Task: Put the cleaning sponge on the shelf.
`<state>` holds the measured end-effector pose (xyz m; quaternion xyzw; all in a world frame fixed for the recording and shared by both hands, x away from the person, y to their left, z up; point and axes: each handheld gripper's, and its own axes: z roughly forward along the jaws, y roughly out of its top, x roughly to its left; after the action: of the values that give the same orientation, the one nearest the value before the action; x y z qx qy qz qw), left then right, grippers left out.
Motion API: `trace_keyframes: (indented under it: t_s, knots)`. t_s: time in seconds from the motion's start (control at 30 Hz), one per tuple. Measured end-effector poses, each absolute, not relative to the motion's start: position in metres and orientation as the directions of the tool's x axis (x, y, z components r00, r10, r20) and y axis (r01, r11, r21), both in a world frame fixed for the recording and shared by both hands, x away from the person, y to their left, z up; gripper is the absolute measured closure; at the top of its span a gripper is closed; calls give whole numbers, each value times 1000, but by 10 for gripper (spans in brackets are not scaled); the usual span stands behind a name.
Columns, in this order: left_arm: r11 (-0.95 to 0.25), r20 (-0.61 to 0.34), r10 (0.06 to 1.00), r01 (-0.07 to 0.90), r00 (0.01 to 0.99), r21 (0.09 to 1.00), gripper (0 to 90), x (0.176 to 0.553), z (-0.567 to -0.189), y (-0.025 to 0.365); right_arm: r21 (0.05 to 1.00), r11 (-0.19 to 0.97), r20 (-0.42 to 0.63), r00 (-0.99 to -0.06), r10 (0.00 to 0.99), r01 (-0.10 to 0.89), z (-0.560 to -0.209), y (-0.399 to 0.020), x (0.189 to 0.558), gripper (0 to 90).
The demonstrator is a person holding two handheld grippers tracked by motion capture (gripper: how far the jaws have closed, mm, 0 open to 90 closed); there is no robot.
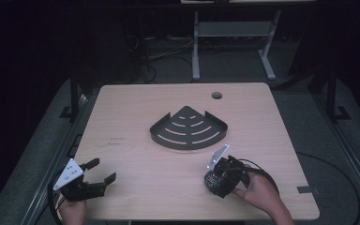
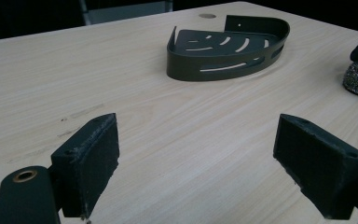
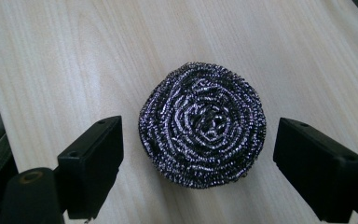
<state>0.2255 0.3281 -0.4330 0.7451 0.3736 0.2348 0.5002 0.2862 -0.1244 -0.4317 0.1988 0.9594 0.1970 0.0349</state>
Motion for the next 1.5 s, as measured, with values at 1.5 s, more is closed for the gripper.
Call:
trace_keyframes:
  t_s: [1.5]
  knots:
    - [-219,-22,793,318,609,922,137,225,-432,329,366,853,46,-923,382,371,-436,-116,293,291]
